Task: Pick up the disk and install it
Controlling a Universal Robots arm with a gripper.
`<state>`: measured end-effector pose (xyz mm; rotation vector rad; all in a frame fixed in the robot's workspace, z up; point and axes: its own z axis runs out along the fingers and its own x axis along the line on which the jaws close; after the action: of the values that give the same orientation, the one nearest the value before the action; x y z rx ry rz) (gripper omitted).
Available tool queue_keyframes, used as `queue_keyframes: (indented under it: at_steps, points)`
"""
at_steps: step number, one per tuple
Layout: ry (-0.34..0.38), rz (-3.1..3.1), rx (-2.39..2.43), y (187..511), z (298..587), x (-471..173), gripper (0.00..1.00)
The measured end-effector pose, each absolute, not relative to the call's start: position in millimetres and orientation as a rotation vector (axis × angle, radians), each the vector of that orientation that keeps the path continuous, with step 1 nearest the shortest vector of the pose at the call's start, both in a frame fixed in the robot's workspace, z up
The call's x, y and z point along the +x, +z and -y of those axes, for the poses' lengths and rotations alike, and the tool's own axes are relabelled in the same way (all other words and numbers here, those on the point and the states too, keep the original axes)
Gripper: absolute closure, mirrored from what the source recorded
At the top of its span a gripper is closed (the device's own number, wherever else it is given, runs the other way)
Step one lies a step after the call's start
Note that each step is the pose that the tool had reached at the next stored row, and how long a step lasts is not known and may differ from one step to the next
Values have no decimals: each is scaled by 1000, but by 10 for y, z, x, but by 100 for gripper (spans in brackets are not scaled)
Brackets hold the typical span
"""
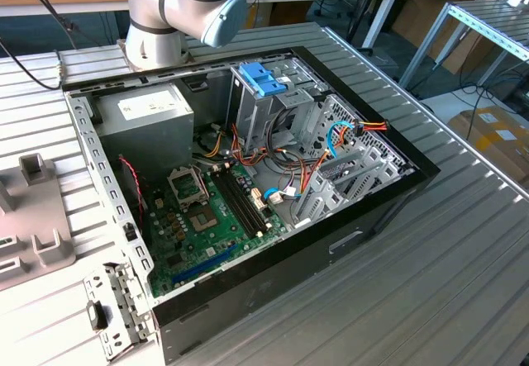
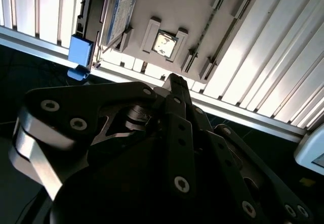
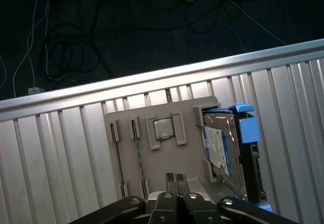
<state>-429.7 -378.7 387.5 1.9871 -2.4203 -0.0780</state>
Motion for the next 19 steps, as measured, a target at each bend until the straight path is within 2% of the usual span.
queue_keyframes:
  at_steps: [16,19]
  points:
    - [-78,2373,2041,3875,3787,-4297,89]
    - [-78,2373,2041,3875,3786,-4297,71]
